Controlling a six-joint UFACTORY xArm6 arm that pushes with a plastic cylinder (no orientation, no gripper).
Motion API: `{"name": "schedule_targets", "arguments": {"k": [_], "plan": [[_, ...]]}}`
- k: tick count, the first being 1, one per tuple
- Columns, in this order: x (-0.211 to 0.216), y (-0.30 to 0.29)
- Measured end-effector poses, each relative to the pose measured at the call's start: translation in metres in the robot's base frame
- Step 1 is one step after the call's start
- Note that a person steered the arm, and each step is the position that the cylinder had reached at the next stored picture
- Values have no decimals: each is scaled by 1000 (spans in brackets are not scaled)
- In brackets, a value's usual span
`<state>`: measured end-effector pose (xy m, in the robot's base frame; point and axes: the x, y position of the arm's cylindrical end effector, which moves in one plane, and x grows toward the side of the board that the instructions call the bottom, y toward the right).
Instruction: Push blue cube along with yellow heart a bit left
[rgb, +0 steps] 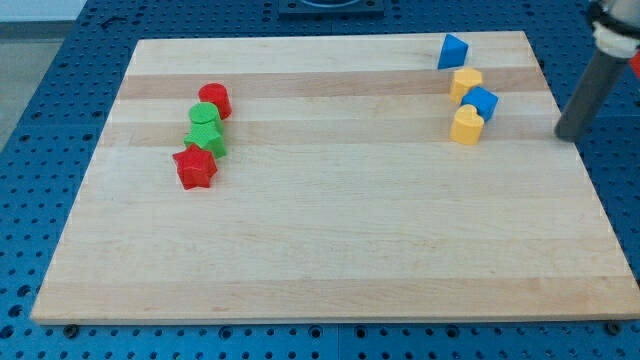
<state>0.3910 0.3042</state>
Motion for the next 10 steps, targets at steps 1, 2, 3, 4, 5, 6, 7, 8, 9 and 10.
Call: {"name": "schedule_targets", "arguments": {"k": [1, 2, 3, 4, 5, 6, 7, 8, 9, 10], "plan": [[-16, 9], [-21, 4], [-31, -4], [-38, -12], [-42, -20], [-42, -29], [-42, -41], [-42, -52], [-42, -64], [-42, -78]]}}
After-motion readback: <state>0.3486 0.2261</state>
